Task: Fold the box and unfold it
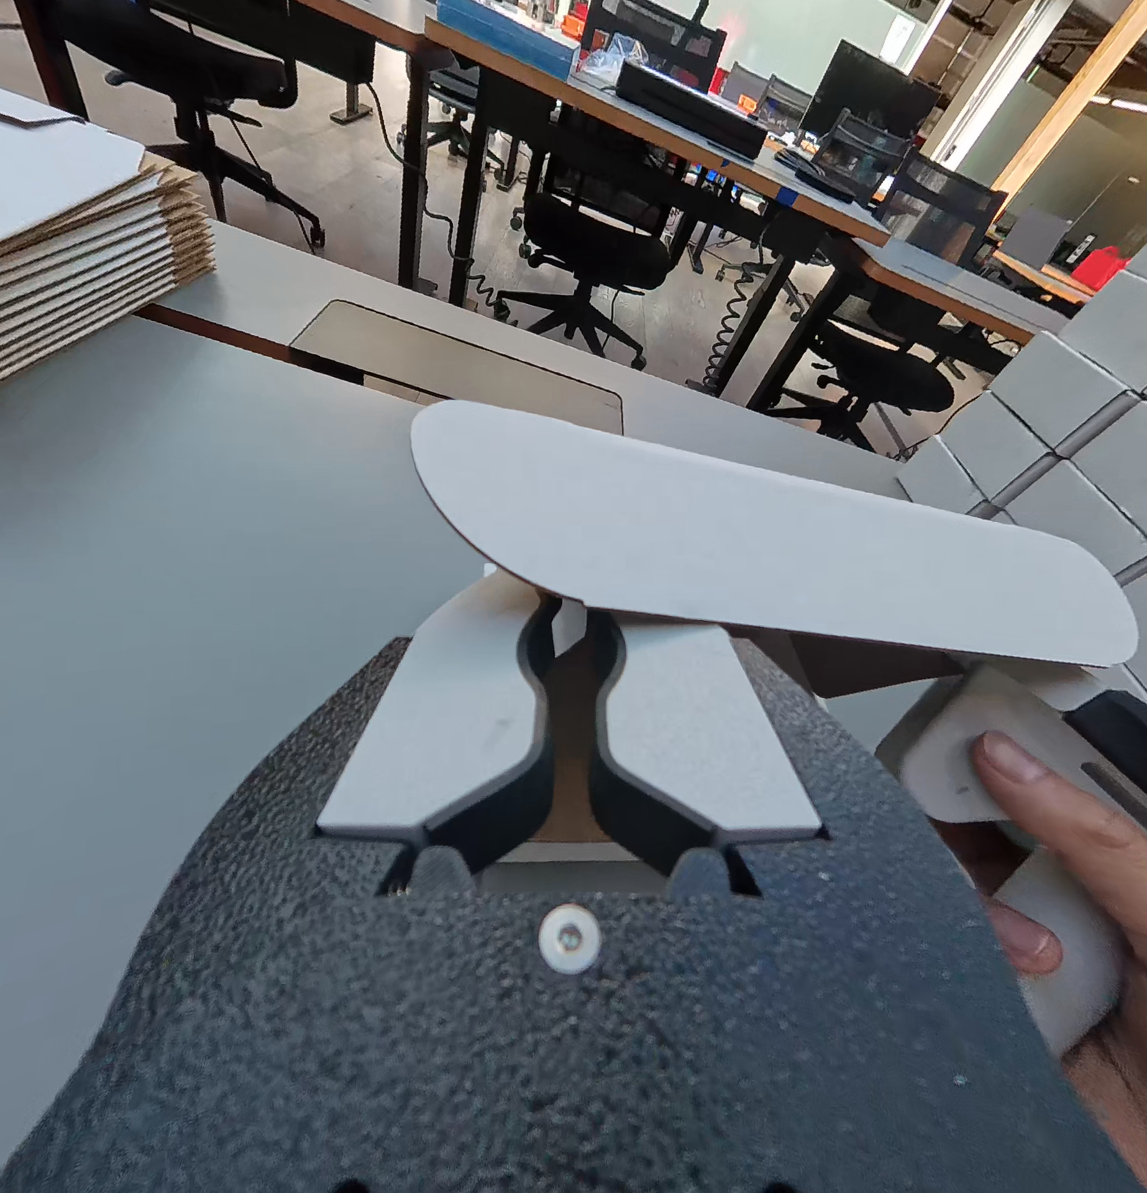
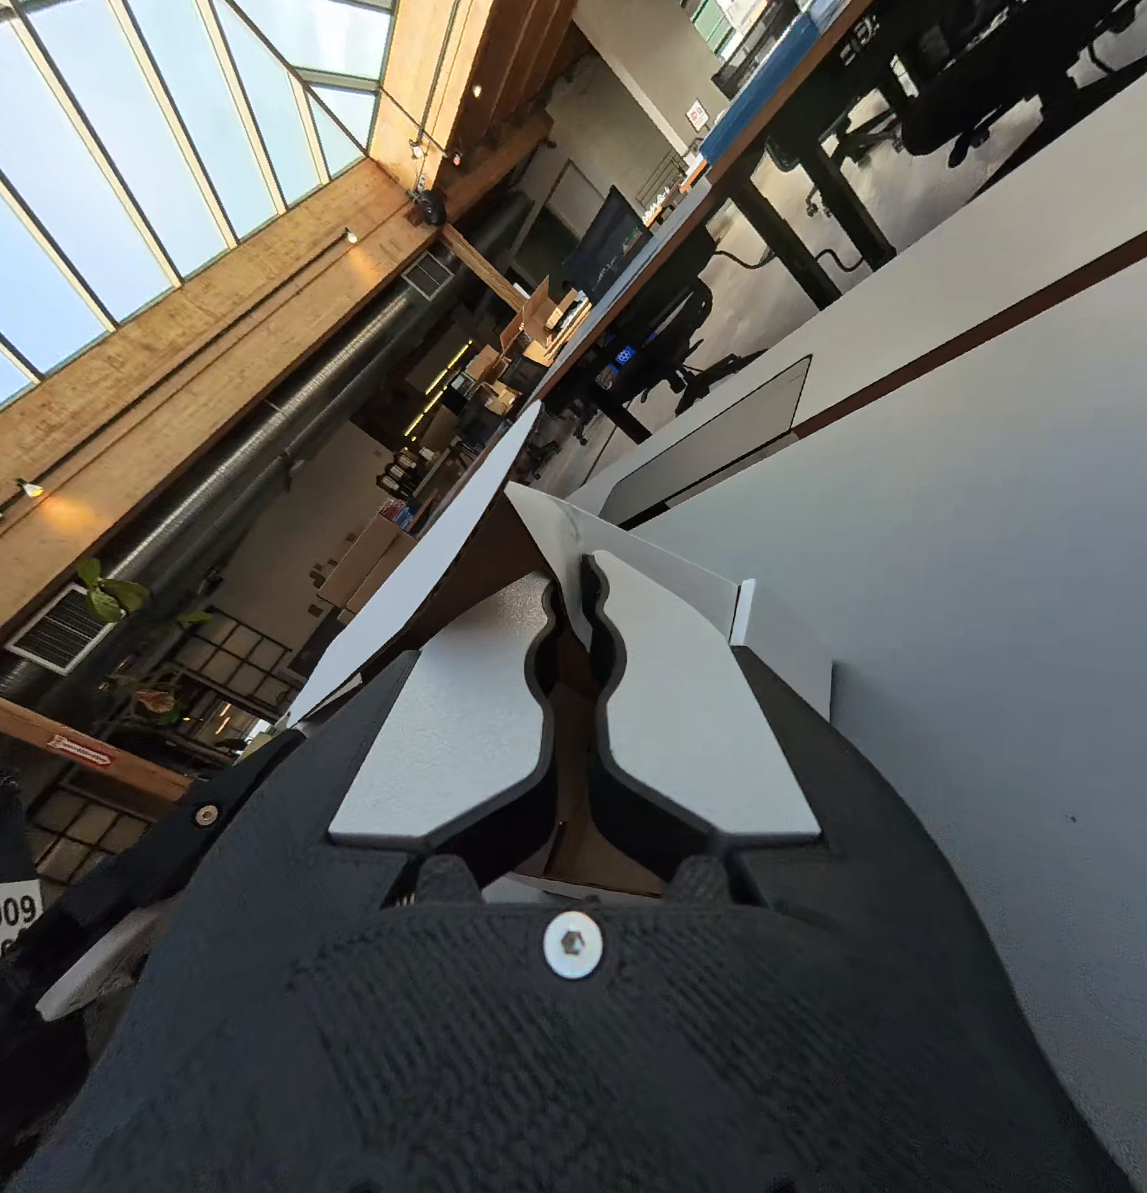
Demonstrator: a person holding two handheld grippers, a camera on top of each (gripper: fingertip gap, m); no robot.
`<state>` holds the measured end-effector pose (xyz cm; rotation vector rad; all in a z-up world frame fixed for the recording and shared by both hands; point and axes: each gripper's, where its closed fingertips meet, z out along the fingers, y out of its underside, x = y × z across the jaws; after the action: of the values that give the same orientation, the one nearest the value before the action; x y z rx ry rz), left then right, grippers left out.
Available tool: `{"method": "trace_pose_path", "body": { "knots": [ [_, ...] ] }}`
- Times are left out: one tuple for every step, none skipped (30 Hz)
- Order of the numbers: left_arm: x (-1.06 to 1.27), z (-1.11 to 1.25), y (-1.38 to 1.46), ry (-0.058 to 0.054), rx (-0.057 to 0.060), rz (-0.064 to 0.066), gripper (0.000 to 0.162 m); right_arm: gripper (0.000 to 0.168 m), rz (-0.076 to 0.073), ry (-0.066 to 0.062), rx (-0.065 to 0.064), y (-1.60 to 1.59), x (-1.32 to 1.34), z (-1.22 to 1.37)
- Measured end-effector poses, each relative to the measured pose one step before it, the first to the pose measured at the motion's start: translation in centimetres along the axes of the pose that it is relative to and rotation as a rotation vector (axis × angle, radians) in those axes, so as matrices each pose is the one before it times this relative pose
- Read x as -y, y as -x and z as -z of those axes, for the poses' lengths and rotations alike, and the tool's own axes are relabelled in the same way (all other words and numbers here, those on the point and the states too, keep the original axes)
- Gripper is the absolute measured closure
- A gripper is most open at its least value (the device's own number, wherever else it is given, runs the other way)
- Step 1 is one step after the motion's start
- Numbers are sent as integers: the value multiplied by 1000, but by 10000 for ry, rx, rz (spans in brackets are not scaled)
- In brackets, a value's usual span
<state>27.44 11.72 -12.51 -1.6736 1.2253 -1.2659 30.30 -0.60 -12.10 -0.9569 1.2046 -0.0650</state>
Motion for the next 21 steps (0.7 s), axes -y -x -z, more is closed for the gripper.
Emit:
{"method": "trace_pose_path", "body": {
  "knots": [
    [28,-103,30,52,111,-190,156,163,-268,-94,-59,208,89,-83],
    [10,-59,-21,8,76,-31,156,163,-642,-163,67,130,33,-108],
    [-5,21,-101,21,-25,102,155,162,-735,-171,82,-74,18,-100],
    [30,92,-107,14,-57,128,155,162,-559,-122,98,-203,16,-90],
    [74,109,-34,-7,-37,129,154,162,-334,-55,135,-24,-28,-95],
    [127,101,-52,-42,-78,164,154,162,-443,-64,166,139,27,-26],
    [132,69,-33,0,-38,-31,154,162,-132,2,60,122,55,-31],
    [81,2,18,42,10,-118,154,162,304,65,-56,48,-2,-47],
    [-8,-77,-20,76,-37,-20,154,163,596,100,-178,-125,24,-29],
    [-147,-146,54,108,-11,-55,154,163,398,110,-179,-193,-21,63],
    [-180,-177,213,39,82,-197,155,163,375,152,-9,-18,-113,82],
    [-288,-131,224,34,53,-119,155,164,790,271,-80,-159,-187,40],
    [-124,27,21,-73,-73,16,155,164,1089,186,-126,-230,-34,83],
    [-108,122,12,-26,16,-122,156,165,707,157,-97,-40,-54,82],
    [-132,133,0,-24,99,-282,156,165,514,47,-142,-51,-31,81],
    [-185,70,8,-58,111,-279,156,165,701,33,-216,-128,-128,57],
    [-249,59,-11,-73,67,-184,157,166,803,13,-339,-214,-219,107],
    [-369,55,40,-18,60,-75,157,166,560,-35,-319,-62,-295,130],
    [-342,71,69,-48,12,14,158,166,445,-8,-304,-34,-407,144],
    [-296,115,52,-67,-58,-51,158,166,404,-14,-244,-84,-334,140],
    [-262,156,31,-8,-49,-141,157,166,217,-5,-118,-21,-213,183]
  ]
}}
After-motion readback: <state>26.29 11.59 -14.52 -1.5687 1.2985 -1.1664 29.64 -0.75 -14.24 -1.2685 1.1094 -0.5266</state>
